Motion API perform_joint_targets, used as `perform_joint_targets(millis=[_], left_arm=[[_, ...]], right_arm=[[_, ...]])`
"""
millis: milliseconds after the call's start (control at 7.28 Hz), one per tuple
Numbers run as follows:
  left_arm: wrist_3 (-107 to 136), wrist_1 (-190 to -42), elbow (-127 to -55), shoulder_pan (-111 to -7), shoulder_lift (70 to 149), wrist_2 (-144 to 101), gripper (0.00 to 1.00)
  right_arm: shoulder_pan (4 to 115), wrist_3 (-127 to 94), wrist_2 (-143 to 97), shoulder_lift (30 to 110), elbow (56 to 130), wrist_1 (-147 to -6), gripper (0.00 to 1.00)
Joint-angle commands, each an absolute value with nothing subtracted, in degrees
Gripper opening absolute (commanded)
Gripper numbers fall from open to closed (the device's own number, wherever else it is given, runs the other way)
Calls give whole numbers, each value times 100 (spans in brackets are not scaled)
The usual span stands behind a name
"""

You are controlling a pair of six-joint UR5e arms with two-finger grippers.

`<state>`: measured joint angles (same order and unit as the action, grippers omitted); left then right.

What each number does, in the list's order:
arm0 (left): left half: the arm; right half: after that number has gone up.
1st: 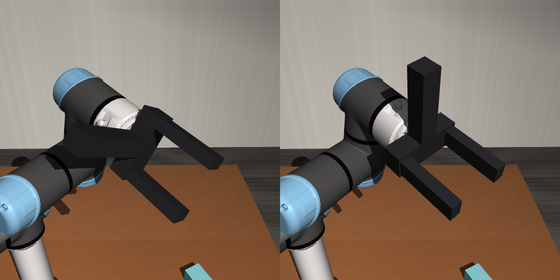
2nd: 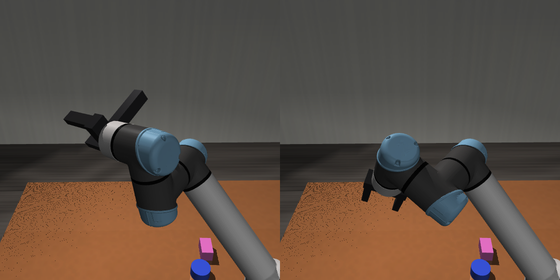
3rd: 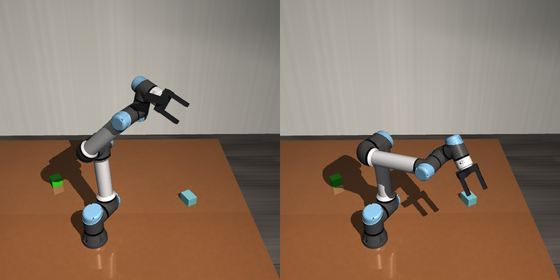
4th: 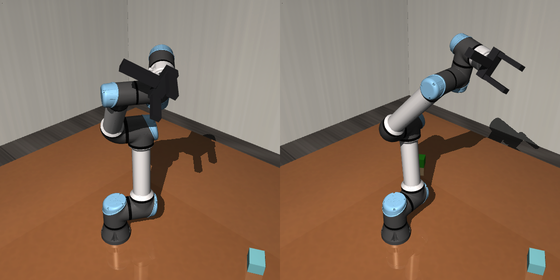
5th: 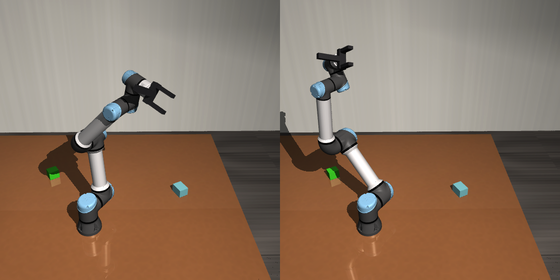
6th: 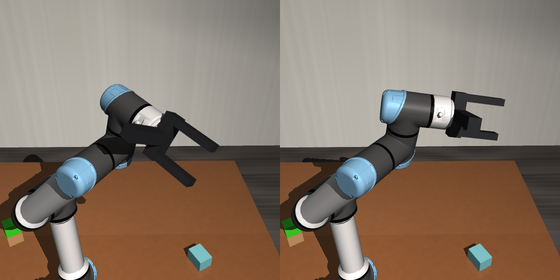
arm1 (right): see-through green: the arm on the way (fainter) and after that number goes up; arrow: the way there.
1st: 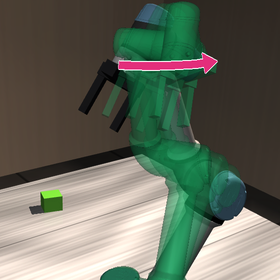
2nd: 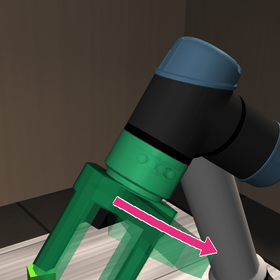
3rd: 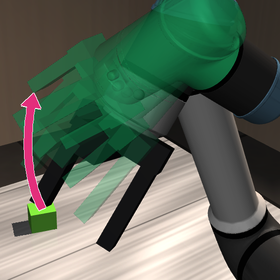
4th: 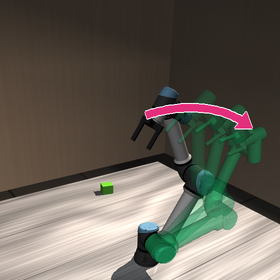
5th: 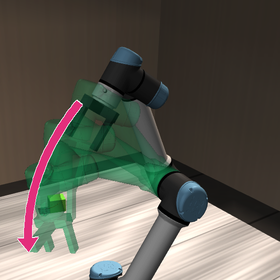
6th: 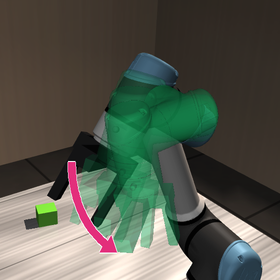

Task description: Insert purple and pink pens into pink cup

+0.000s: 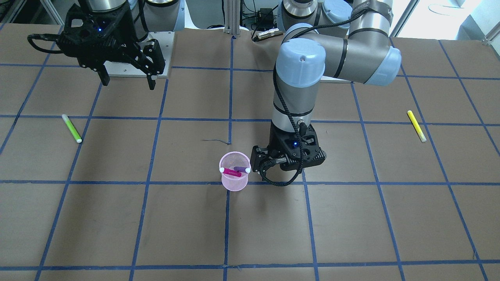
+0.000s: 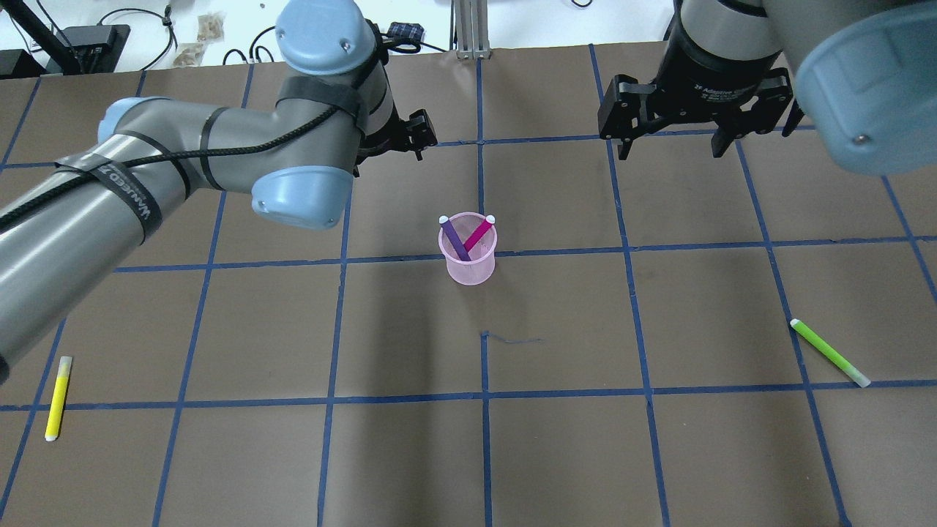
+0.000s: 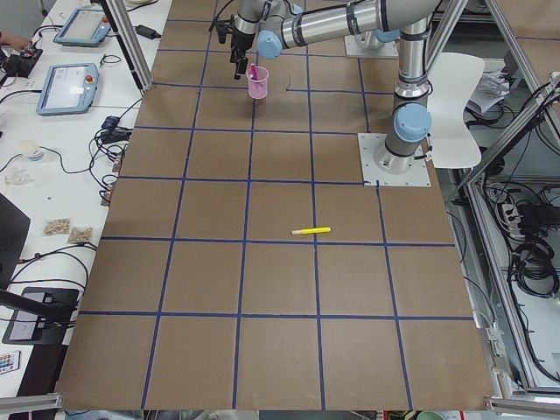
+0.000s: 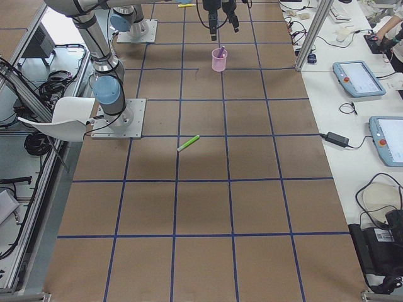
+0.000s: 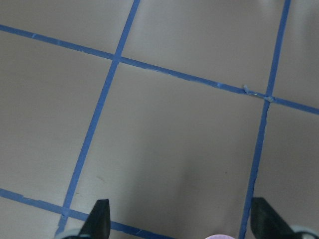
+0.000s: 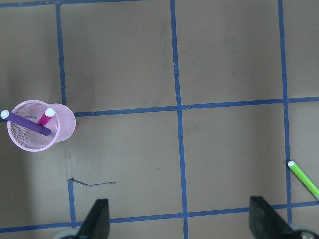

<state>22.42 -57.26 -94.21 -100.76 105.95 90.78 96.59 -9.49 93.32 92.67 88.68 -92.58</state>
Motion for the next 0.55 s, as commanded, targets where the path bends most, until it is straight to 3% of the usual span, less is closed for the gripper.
perform_joint_targets(millis=[0, 412], left_arm=[[1243, -6999, -9115, -9399, 10215, 8288, 100], [107, -7994, -9167, -8721, 9679, 8420, 100]], right_arm=[[9511, -941, 9273, 9264, 8868, -9264, 100], [9395, -940, 9290, 9281, 8868, -9272, 100]])
